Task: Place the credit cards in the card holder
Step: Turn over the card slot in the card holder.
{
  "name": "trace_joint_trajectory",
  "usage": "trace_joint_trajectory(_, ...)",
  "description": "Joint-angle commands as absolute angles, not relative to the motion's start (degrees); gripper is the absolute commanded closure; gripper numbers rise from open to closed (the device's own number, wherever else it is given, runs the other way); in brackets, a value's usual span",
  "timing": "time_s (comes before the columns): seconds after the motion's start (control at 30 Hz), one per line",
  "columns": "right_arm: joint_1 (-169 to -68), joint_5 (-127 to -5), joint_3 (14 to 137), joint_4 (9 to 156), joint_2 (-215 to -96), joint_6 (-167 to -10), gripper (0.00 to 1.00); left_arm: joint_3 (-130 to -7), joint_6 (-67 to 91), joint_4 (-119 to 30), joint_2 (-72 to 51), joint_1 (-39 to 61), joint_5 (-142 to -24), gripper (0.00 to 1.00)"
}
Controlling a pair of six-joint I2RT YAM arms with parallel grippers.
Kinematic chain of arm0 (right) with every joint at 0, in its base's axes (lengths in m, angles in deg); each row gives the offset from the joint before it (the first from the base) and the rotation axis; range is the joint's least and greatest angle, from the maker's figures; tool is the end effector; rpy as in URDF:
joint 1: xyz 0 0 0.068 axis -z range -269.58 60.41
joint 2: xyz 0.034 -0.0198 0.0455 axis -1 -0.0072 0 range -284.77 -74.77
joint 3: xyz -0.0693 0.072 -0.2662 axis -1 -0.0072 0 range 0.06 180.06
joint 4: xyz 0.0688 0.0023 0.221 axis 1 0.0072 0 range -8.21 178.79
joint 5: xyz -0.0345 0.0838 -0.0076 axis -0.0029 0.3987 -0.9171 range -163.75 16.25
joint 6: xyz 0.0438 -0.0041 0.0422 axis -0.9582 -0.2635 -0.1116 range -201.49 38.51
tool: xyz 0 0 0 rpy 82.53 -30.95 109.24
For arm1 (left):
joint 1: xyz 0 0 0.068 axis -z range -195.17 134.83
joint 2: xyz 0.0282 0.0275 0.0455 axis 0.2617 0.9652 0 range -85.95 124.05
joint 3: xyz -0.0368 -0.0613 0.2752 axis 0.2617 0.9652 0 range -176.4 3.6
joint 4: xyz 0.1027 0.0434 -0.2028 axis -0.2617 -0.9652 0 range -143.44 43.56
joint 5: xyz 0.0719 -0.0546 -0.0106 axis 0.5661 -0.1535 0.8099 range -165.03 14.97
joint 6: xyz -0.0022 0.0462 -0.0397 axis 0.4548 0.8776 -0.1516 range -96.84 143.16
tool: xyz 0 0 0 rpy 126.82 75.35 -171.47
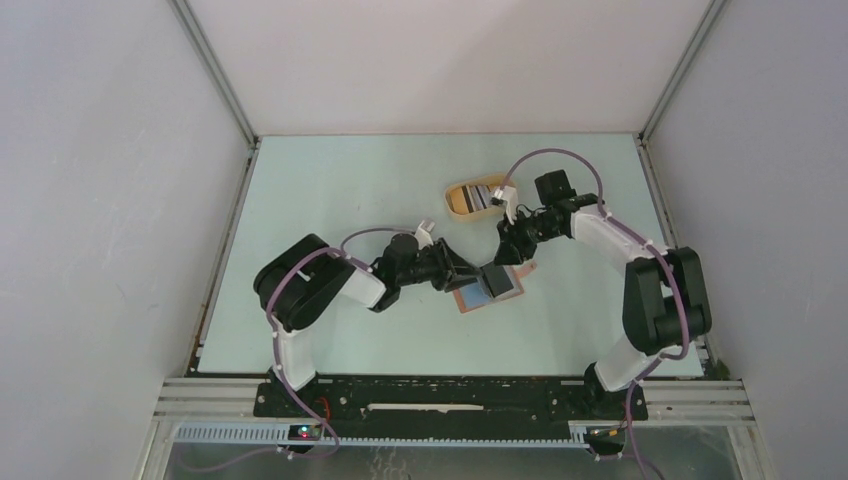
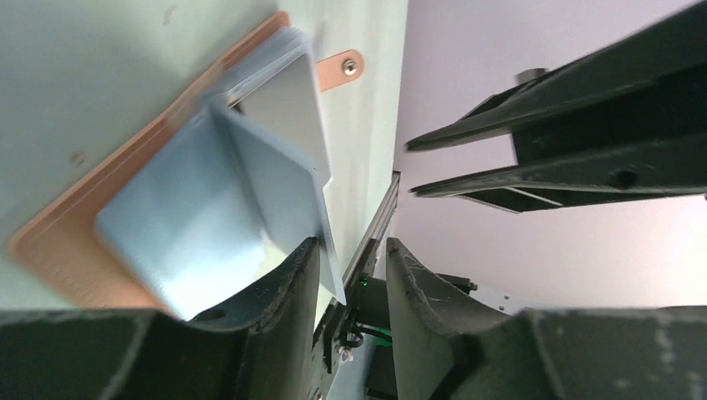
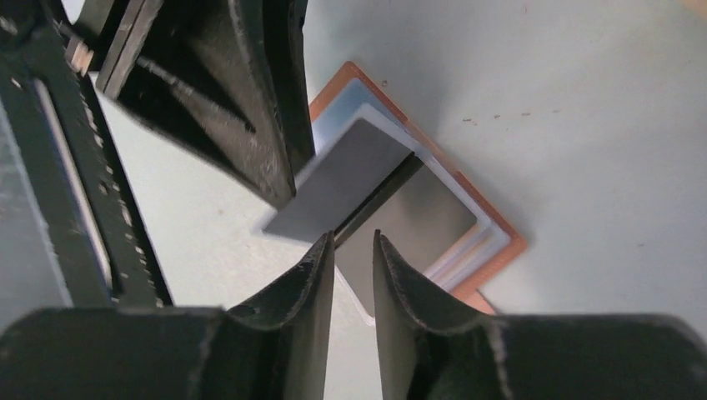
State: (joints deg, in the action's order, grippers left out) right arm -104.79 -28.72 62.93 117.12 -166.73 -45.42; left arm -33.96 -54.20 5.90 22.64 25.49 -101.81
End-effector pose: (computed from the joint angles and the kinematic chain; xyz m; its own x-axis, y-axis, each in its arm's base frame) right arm 0.2718 0.1073 0.2424 -0.4209 -0.5456 -0.7247 -0.9005 0.3473 0.2615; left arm 0.2464 -0.2387 0.1566 -0.9368 -0.3436 -0.0664 -0.0391 0.2913 -0.9558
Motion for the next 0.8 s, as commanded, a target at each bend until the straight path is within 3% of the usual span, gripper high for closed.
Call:
trace_joint_trajectory(0.0,-103.0,-25.4,66.9,121.3,-170.5,-55.0,0.72,-39.1,-52.4,7.0,24.5,25.9,-104.9,0.6)
trace_joint_trajectory(0.77,-96.1,-20.9,67.2,121.0,-169.1,-56.5,0.75,-53.5,-45.1,-11.9,31.0,28.2,-107.5,0.58)
